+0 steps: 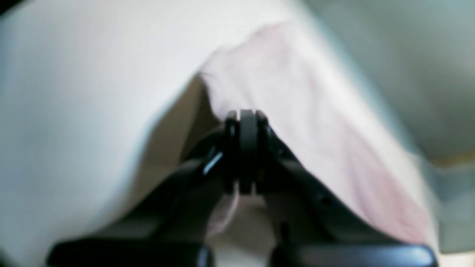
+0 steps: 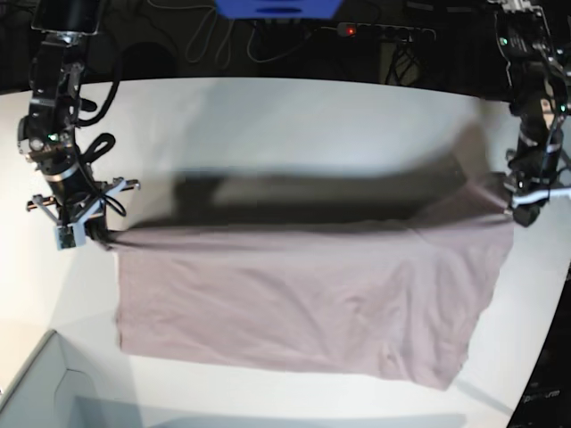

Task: Layout the t-shirt on the table in an organized manner, then fold the t-shirt properly
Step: 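Lift the shirt with both grippers, swing it over and lay it down, then grasp the shirt fabric with both grippers near its middle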

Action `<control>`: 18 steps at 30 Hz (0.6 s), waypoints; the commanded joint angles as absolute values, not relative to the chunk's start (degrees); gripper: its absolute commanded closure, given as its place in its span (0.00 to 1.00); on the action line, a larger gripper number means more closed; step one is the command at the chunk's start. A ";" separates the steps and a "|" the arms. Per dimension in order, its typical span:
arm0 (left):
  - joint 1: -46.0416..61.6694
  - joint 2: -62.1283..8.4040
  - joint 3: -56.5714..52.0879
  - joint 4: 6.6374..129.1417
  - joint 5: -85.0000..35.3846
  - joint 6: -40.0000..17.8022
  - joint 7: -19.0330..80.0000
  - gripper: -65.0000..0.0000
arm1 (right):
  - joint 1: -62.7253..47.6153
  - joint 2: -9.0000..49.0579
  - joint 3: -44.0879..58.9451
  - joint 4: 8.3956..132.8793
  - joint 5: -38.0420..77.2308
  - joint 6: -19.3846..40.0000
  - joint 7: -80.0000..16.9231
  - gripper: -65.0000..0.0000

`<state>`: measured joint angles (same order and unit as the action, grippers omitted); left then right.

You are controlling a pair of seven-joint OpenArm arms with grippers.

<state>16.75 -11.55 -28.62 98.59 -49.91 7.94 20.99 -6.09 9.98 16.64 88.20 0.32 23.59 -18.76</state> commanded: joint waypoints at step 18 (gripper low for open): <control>27.65 -6.55 -32.40 100.26 -50.24 7.52 19.56 0.99 | -6.99 13.32 23.43 79.08 -0.04 30.73 -17.45 1.00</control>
